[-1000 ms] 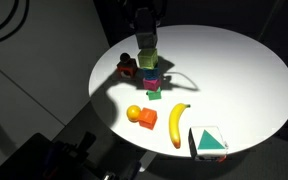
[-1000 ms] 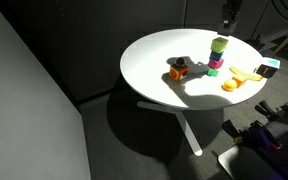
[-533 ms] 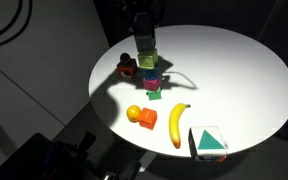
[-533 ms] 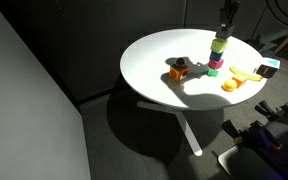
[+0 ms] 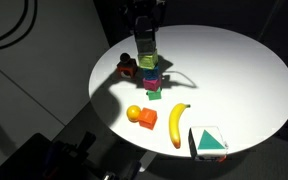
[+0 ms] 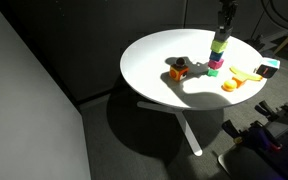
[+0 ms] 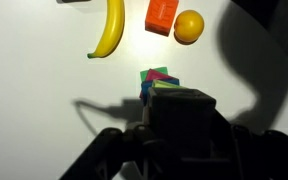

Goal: Put the grey block on the yellow block

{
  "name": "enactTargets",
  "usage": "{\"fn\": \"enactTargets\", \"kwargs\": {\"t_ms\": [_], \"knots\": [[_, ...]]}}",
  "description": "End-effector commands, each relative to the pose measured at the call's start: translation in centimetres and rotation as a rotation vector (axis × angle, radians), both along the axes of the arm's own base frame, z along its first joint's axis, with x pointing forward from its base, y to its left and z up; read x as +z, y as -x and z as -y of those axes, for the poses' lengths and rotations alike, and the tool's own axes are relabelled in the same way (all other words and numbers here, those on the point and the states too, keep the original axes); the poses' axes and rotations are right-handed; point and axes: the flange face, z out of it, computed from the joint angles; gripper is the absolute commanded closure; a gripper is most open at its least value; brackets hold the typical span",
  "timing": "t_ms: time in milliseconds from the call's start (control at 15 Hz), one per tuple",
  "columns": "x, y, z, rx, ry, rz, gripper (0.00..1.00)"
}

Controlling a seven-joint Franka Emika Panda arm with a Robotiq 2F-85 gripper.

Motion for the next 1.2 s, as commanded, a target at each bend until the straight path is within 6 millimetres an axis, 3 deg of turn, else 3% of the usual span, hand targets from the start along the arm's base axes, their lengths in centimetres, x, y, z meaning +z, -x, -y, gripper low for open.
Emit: {"fn": "enactTargets", "kwargs": {"t_ms": [0,400,533,600,667,800,867,1133], "knots": [[0.23,-0.78,0.28,0.016,-0.015,0.003,0.69],[-0.14,-0.76,0.13,0.019,-0.017,-0.005,0.69],[-0.12,-0.72,0.14,0.019,-0.019,-0.004,0.3],[-0.1,-0.7,0.17,0.019,-0.019,-0.004,0.2],[-0.08,-0.66,0.22,0.019,-0.02,-0.004,0.19],[-0.04,-0.6,0.32,0.018,-0.021,-0.003,0.03],[0.05,-0.55,0.36,0.018,-0.021,-0.001,0.0],[0.59,-0.33,0.4,0.018,-0.014,0.006,0.0]]}}
